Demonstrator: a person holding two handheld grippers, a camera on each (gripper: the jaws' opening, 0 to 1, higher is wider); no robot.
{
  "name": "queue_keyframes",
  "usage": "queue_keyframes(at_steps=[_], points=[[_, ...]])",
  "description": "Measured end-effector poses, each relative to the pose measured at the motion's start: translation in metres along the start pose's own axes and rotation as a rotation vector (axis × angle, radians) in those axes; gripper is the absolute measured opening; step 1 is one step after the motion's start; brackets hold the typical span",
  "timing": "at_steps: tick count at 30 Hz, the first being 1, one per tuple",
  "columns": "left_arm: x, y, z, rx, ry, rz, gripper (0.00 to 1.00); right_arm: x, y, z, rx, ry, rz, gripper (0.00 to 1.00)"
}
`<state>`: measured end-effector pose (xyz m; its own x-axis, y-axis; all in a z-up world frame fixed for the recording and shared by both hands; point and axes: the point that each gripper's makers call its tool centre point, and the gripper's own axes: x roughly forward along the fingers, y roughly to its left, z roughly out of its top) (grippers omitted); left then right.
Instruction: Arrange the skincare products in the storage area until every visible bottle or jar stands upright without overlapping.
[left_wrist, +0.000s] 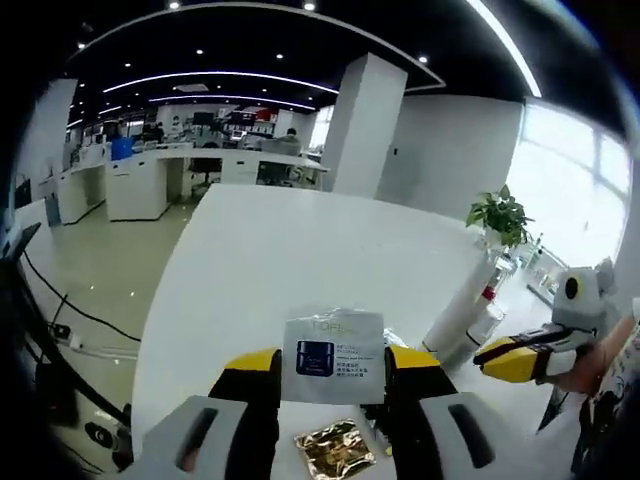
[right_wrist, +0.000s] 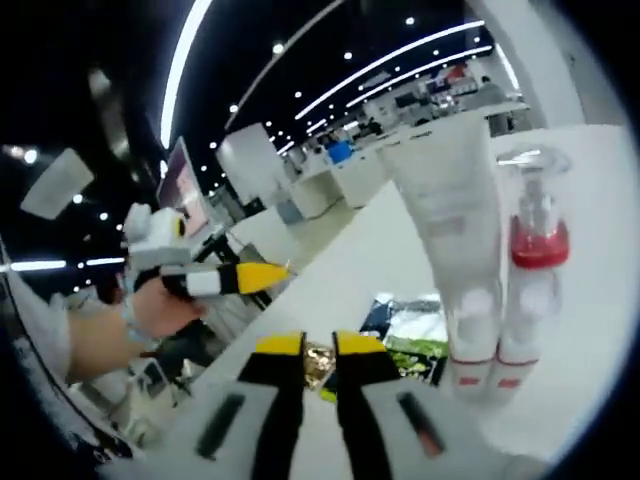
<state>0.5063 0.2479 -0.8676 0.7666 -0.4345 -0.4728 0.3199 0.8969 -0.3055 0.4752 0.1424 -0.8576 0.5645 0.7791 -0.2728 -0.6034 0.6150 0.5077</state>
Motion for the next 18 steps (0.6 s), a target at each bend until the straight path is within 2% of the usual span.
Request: queue_keyframes(at_steps=[7,12,15,18], points=[[-0.005,-0.037,0.002,-0.01,-0.041,-0.091,0.43,0.0,0.005,0.019,0.1,-0.039,0.037,0.14],[-0.009,-0.053,0.002,-0.019,-0.064,-0.124,0.43,0.0,0.009,0.03,0.126,-0.065,0.059,0.15],[-0.008,-0.064,-0.003,-0.016,-0.053,-0.146,0.43,0.002,0.013,0.029,0.162,-0.05,0.087,0.18],[-0.008,-0.071,-0.005,-0.011,-0.054,-0.155,0.43,0.003,0.012,0.026,0.158,-0.043,0.081,0.17]])
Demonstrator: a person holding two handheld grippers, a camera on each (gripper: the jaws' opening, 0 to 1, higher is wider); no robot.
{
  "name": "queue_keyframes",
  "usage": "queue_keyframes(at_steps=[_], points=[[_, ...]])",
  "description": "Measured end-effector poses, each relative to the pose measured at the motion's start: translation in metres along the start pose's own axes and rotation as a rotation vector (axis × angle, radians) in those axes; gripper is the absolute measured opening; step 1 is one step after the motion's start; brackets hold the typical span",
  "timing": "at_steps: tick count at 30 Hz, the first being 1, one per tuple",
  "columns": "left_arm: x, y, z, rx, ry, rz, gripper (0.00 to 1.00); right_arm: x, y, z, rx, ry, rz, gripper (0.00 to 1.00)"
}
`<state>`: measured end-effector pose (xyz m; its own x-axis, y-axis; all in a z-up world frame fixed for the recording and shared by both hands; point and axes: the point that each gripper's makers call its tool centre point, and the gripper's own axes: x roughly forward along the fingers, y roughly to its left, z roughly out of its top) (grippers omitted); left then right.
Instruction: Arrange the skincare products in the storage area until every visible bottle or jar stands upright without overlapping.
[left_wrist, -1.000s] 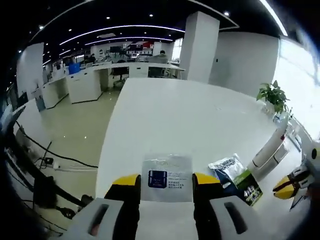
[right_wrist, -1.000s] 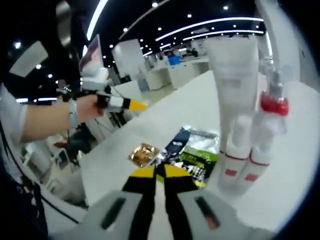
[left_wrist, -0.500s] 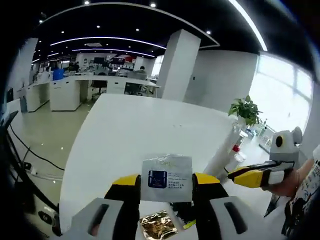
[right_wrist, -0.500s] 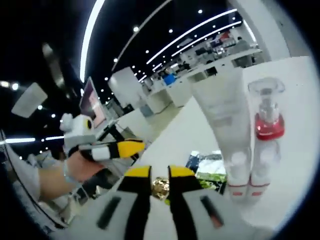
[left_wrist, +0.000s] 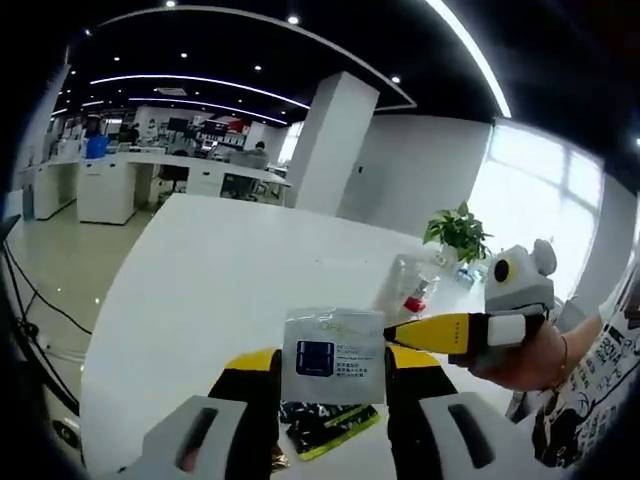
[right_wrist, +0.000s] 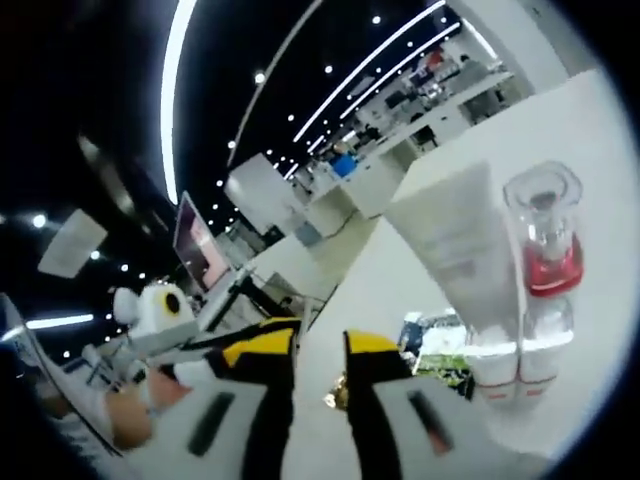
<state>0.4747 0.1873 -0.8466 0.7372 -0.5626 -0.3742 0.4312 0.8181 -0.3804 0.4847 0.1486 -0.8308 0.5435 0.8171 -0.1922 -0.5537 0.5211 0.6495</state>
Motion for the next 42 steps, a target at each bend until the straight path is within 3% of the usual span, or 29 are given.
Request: queue_keyframes(at_steps=[6,8,9,12,17,21,24,27,30,32,35,42], points=[[0.003,-0.015,-0.01,0.011,0.017,-0.026,0.43,0.001,-0.004,0.001,0.022,0.004,-0.012,0.15],[0.005,-0.02,-0.014,-0.002,0.02,-0.038,0.43,0.0,-0.008,-0.004,0.063,0.037,-0.024,0.08],[0.006,-0.021,-0.015,-0.004,0.02,-0.04,0.42,0.0,-0.007,-0.006,0.08,0.05,-0.017,0.0],[0.008,-0.024,-0.026,-0.005,0.047,-0.042,0.26,-0.001,-0.012,-0.013,0.039,0.086,-0.042,0.0],[0.007,-0.023,-0.039,0.009,0.073,-0.048,0.31,-0.002,-0.012,-0.015,0.01,0.095,-0.041,0.0],[0.0,-0.016,-0.036,-0.045,0.044,-0.062,0.35,-0.005,-0.013,-0.014,0.043,0.102,-0.021,0.0],[-0.003,-0.01,-0.04,-0.12,0.065,-0.086,0.34,-0.007,-0.012,-0.012,0.049,0.102,-0.009,0.0],[-0.005,-0.009,-0.04,-0.17,0.063,-0.116,0.27,-0.008,-0.006,-0.01,0.06,0.102,0.024,0.0],[-0.007,-0.013,-0.039,-0.263,0.051,-0.171,0.27,-0.007,-0.002,-0.009,0.071,0.103,0.047,0.0],[-0.01,-0.017,-0.037,-0.309,0.038,-0.211,0.2,-0.007,0.001,-0.008,0.068,0.103,0.059,0.0],[-0.014,-0.011,-0.042,-0.334,0.067,-0.195,0.06,-0.005,0.005,-0.006,0.059,0.107,0.062,0.0],[-0.022,-0.008,-0.034,-0.36,0.034,-0.193,0.01,0.004,0.009,-0.004,-0.065,0.116,0.028,0.0]])
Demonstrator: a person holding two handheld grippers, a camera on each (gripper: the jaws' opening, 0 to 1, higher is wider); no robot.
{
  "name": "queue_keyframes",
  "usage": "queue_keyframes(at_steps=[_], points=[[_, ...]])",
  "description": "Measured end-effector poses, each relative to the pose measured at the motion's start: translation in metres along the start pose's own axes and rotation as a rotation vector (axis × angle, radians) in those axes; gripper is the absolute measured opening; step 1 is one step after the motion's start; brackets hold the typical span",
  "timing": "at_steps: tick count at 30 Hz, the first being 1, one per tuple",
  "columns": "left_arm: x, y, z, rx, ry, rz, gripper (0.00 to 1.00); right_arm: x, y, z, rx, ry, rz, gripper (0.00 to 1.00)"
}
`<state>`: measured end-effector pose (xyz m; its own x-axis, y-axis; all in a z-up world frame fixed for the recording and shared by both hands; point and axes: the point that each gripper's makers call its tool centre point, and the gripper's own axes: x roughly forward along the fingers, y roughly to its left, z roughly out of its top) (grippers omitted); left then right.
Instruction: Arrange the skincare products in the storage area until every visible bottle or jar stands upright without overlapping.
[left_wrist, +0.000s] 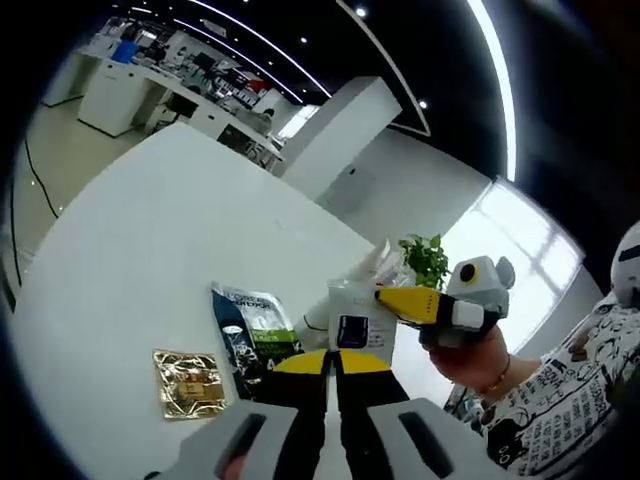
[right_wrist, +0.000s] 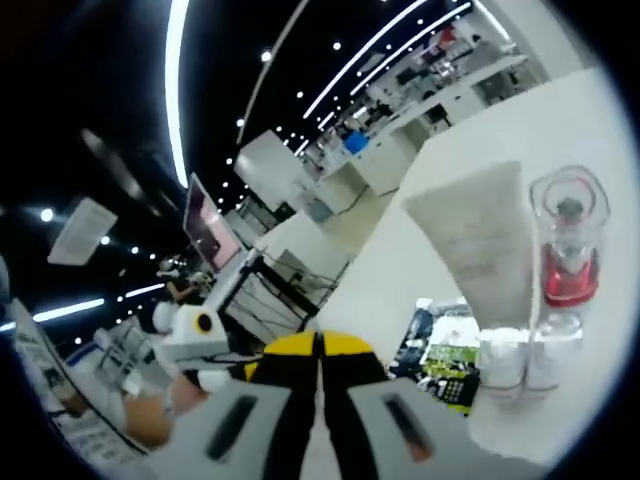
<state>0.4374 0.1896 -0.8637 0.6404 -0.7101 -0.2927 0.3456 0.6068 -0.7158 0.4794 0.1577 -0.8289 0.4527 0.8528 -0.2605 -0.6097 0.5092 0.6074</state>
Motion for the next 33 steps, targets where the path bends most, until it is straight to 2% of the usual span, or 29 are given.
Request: queue_keyframes(at_steps=[1,4,7,12,16,18,25,33], points=[[0.0,0.0,0.0,-0.001,-0.001,0.003,0.01,0.002,0.0,0.0,-0.018,0.006,-0.008,0.0],[-0.003,0.008,0.007,0.041,-0.031,0.064,0.01,0.01,0.004,0.001,-0.101,0.033,-0.031,0.0],[-0.007,0.016,0.015,0.077,-0.055,0.128,0.01,0.023,0.005,0.004,-0.253,0.068,-0.088,0.0],[-0.011,0.033,0.028,0.116,-0.082,0.223,0.01,0.049,0.006,0.008,-0.327,0.104,-0.128,0.0],[-0.014,0.043,0.036,0.126,-0.099,0.268,0.01,0.062,0.004,0.01,-0.419,0.118,-0.149,0.0],[-0.016,0.051,0.041,0.15,-0.098,0.312,0.01,0.07,0.008,0.01,-0.436,0.122,-0.141,0.0],[-0.015,0.071,0.054,0.149,-0.097,0.371,0.01,0.095,0.001,0.013,-0.541,0.137,-0.192,0.0],[-0.004,0.1,0.057,0.137,-0.067,0.428,0.01,0.119,-0.024,0.008,-0.497,0.155,-0.26,0.01]])
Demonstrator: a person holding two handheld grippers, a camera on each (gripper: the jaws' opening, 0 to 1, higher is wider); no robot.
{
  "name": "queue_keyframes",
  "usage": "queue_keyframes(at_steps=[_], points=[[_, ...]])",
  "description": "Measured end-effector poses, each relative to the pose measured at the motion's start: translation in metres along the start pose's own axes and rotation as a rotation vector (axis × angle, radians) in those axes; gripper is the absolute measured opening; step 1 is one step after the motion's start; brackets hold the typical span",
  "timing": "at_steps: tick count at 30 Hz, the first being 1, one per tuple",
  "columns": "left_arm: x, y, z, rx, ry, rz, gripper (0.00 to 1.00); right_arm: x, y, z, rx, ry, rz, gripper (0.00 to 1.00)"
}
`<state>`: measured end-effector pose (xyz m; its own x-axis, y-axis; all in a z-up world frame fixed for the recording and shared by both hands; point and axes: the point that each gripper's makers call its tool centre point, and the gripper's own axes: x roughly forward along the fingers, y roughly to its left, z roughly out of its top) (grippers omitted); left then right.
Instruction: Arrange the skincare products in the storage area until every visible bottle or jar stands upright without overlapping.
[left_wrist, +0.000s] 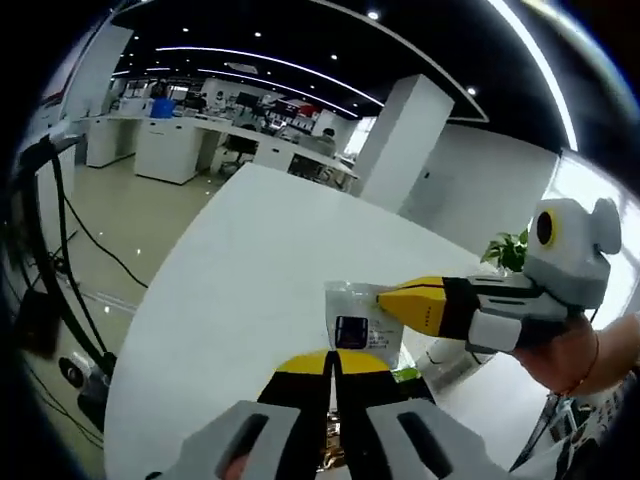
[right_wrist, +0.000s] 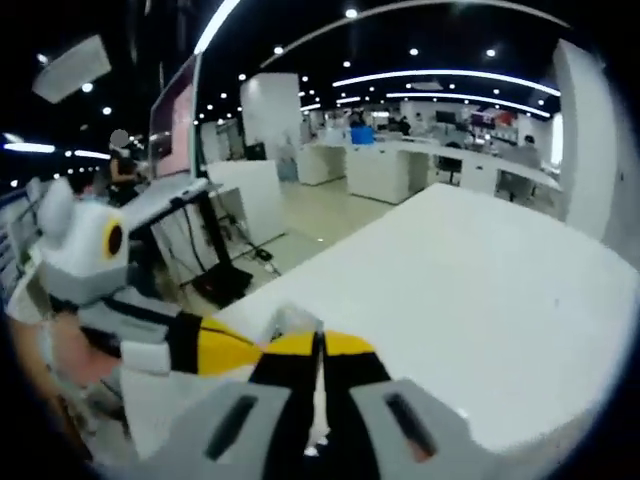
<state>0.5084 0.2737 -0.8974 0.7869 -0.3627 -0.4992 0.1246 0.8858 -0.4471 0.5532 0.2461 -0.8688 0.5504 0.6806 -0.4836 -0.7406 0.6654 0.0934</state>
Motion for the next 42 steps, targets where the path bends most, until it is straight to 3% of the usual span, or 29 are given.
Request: queue_keyframes(at_steps=[8,15,20,28,35,42], points=[[0.03,0.022,-0.017,-0.01,0.089,0.043,0.01,0.029,-0.013,-0.026,-0.016,0.062,-0.063,0.01],[0.052,0.041,-0.037,-0.014,0.172,0.078,0.01,0.05,-0.018,-0.052,-0.046,0.135,-0.062,0.01],[0.057,0.045,-0.045,-0.005,0.2,0.085,0.02,0.056,-0.023,-0.062,-0.029,0.169,-0.055,0.01],[0.059,0.048,-0.045,-0.02,0.202,0.095,0.03,0.058,-0.028,-0.062,-0.052,0.172,-0.077,0.07],[0.06,0.049,-0.045,0.018,0.183,0.143,0.02,0.053,-0.015,-0.039,-0.242,0.091,-0.088,0.09],[0.059,0.051,-0.045,0.016,0.177,0.162,0.02,0.05,-0.023,-0.047,-0.244,0.11,-0.094,0.12]])
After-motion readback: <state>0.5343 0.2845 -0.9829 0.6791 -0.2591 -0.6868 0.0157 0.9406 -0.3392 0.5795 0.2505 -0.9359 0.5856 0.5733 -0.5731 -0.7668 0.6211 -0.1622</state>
